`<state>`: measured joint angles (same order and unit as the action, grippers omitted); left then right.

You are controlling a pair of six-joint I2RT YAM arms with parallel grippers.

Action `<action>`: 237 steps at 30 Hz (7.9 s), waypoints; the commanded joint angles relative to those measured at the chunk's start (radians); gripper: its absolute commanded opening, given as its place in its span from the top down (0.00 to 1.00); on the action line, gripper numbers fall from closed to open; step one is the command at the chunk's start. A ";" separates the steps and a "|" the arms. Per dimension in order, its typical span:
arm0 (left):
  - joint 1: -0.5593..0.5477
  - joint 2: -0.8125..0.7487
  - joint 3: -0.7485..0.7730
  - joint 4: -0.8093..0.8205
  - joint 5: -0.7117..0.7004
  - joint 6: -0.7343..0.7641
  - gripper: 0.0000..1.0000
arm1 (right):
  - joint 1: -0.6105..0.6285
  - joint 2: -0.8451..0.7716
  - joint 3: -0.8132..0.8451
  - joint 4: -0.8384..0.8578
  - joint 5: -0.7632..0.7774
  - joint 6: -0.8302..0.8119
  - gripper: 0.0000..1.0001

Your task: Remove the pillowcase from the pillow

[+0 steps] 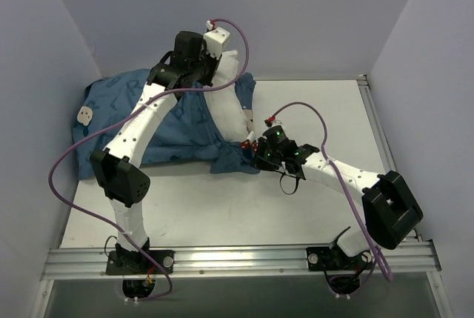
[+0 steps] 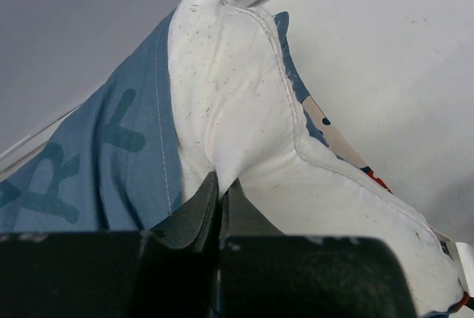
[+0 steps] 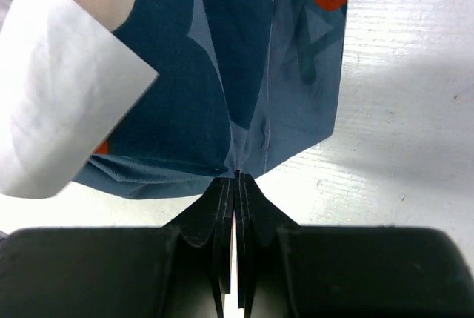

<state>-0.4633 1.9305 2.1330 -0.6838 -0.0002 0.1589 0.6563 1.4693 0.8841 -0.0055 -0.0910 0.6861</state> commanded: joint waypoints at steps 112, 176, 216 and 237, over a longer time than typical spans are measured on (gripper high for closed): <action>0.782 -0.426 -0.975 0.194 -0.098 0.353 0.56 | -0.196 -0.047 0.024 0.478 -0.305 0.125 1.00; -0.172 0.208 0.094 -0.333 0.175 0.370 0.26 | -0.095 -0.382 -0.381 0.099 -0.395 -0.074 1.00; 0.381 0.279 0.179 -0.149 0.110 0.209 0.46 | -0.202 -0.463 -0.356 -0.130 -0.291 0.047 1.00; 0.842 -0.603 -0.542 -0.674 0.252 0.531 0.06 | -0.322 -0.300 -0.131 -0.053 -0.314 0.104 1.00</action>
<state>0.3180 1.3956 1.7267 -1.2877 0.3107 0.5480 0.3500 1.1534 0.7010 -0.0784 -0.3817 0.7830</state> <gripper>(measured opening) 0.938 0.165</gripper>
